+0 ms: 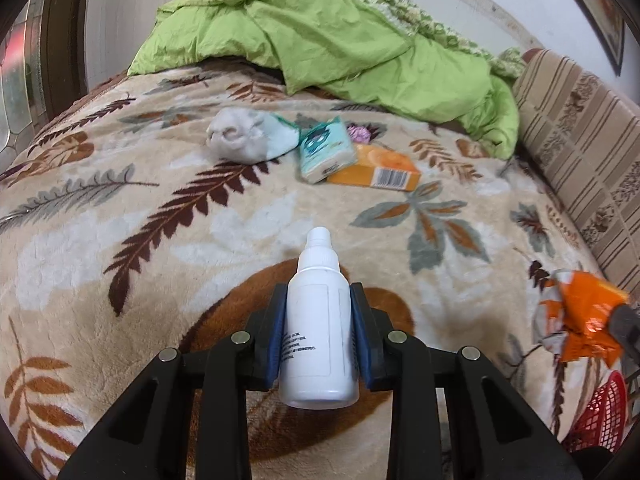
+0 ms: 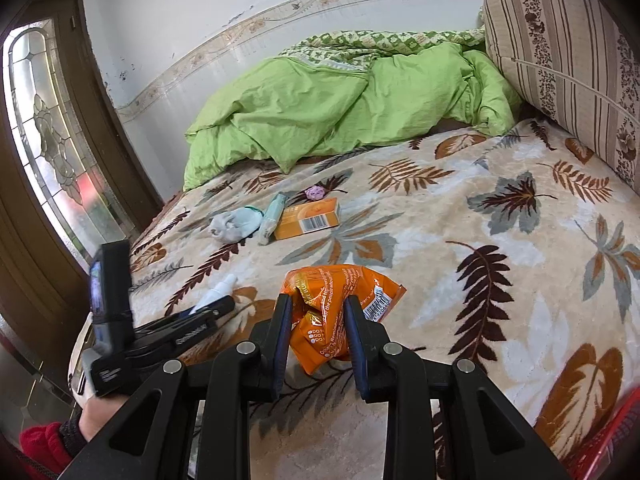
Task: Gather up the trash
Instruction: 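Hold the white bottle in the left tool while the right tool holds the snack bag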
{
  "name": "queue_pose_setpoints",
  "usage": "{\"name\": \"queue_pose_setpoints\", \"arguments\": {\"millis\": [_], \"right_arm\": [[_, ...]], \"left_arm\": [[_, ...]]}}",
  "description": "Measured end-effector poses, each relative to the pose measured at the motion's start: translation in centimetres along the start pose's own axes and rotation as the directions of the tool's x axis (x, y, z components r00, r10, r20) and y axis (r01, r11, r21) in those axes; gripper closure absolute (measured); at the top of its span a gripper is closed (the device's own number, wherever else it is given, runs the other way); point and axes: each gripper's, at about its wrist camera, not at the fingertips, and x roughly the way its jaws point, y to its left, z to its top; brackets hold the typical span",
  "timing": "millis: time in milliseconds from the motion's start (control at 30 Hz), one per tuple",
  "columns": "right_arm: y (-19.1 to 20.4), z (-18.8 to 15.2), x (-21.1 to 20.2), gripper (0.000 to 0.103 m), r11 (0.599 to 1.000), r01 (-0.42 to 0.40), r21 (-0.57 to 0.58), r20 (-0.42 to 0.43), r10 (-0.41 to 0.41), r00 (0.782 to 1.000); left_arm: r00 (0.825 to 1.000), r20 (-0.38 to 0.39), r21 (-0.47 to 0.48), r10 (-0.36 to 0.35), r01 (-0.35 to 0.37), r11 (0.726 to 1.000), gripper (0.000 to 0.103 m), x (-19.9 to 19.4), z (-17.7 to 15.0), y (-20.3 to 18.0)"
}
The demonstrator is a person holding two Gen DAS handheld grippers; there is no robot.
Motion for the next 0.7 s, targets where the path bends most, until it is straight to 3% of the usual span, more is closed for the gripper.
{"name": "queue_pose_setpoints", "arguments": {"millis": [433, 700], "right_arm": [[-1.2, 0.4, 0.1, 0.075, 0.997, 0.020, 0.068, -0.011, -0.020, 1.000], [-2.8, 2.0, -3.8, 0.075, 0.991, -0.004, 0.133, 0.052, -0.003, 0.999]], "left_arm": [[0.995, 0.057, 0.008, -0.078, 0.078, 0.997, 0.074, -2.5, 0.4, -0.5], [0.987, 0.080, 0.036, -0.142, 0.139, 0.990, 0.074, -4.7, 0.4, -1.9]]}}
